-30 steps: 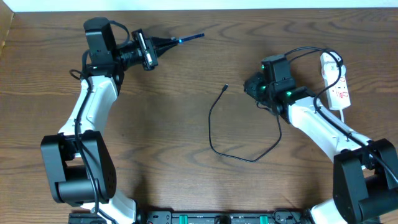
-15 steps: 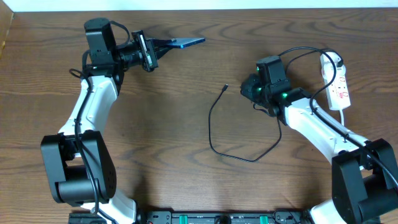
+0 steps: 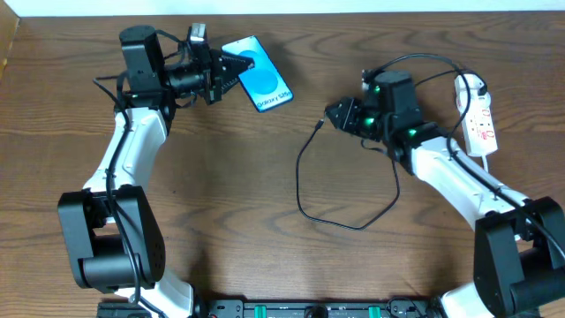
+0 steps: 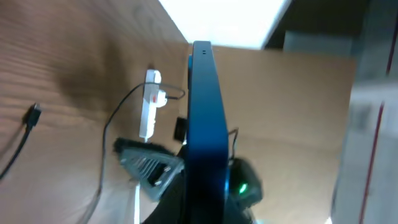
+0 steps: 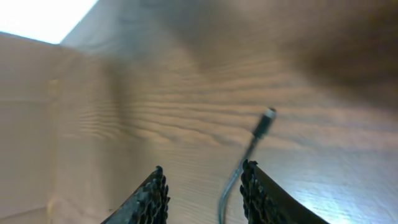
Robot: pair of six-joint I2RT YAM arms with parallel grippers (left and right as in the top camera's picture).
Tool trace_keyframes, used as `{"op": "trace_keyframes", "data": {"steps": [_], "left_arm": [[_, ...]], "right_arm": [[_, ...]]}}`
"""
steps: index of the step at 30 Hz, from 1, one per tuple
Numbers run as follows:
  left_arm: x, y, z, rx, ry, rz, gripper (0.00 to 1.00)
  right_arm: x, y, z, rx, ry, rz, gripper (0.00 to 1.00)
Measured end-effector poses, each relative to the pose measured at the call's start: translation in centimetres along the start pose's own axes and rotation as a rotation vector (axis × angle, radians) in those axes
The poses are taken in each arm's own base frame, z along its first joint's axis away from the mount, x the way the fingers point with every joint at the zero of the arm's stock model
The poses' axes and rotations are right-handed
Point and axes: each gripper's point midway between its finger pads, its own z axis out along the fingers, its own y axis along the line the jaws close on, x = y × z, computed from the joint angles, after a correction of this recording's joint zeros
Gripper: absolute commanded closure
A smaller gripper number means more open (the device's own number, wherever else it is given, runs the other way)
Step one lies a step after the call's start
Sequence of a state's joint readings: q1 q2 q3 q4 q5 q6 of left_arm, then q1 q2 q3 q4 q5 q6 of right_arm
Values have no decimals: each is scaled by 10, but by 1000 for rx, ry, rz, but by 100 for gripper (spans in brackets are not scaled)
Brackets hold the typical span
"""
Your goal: Plug charger to phone and switch on socket
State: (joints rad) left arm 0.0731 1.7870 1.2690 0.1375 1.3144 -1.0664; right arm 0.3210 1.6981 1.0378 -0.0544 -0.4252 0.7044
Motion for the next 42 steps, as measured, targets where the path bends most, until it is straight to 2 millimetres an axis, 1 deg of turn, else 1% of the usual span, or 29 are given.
{"op": "trace_keyframes", "data": {"steps": [3, 6, 11, 16, 18, 21, 25, 27, 30, 33, 34, 36, 38, 39, 40, 42], "left_arm": [[9, -4, 0, 27, 52, 82, 92], [15, -7, -1, 45, 83, 122, 93], [24, -11, -2, 76, 134, 149, 93], [31, -14, -3, 97, 172, 149, 93], [31, -14, -3, 97, 175, 141, 93], [28, -13, -3, 84, 159, 90, 93], [11, -14, -4, 59, 79, 41, 93], [-1, -16, -9, 55, 27, 24, 93], [-17, -15, -20, 48, -48, -11, 93], [-27, -13, -29, 42, -95, -37, 93], [-30, -13, -32, 41, -107, -40, 93], [-33, -12, -36, 40, -121, -49, 93], [-33, -12, -36, 40, -122, -54, 93], [-33, -12, -36, 41, -120, -53, 93], [-32, -12, -35, 42, -114, -46, 93], [-29, -13, -35, 46, -98, -24, 92]], "right_arm": [[-7, 7, -6, -79, 11, -22, 60], [-10, 14, -11, -149, 27, -44, 59], [-2, 25, -14, -218, 74, -80, 59], [5, 33, -17, -251, 120, -90, 58], [5, 36, -19, -243, 140, -87, 60], [-4, 42, -24, -207, 143, -88, 67], [-11, 47, -24, -87, 149, -63, 66], [-13, 48, -16, -37, 162, -55, 64], [-12, 44, 6, 16, 197, -26, 60], [-1, 27, 32, 51, 258, 21, 61], [6, 17, 40, 67, 284, 45, 61], [25, -7, 58, 112, 354, 99, 61], [38, -22, 70, 133, 398, 135, 61], [42, -26, 74, 130, 412, 145, 63], [42, -25, 78, 113, 415, 143, 64], [37, -18, 83, 62, 398, 111, 66]]}}
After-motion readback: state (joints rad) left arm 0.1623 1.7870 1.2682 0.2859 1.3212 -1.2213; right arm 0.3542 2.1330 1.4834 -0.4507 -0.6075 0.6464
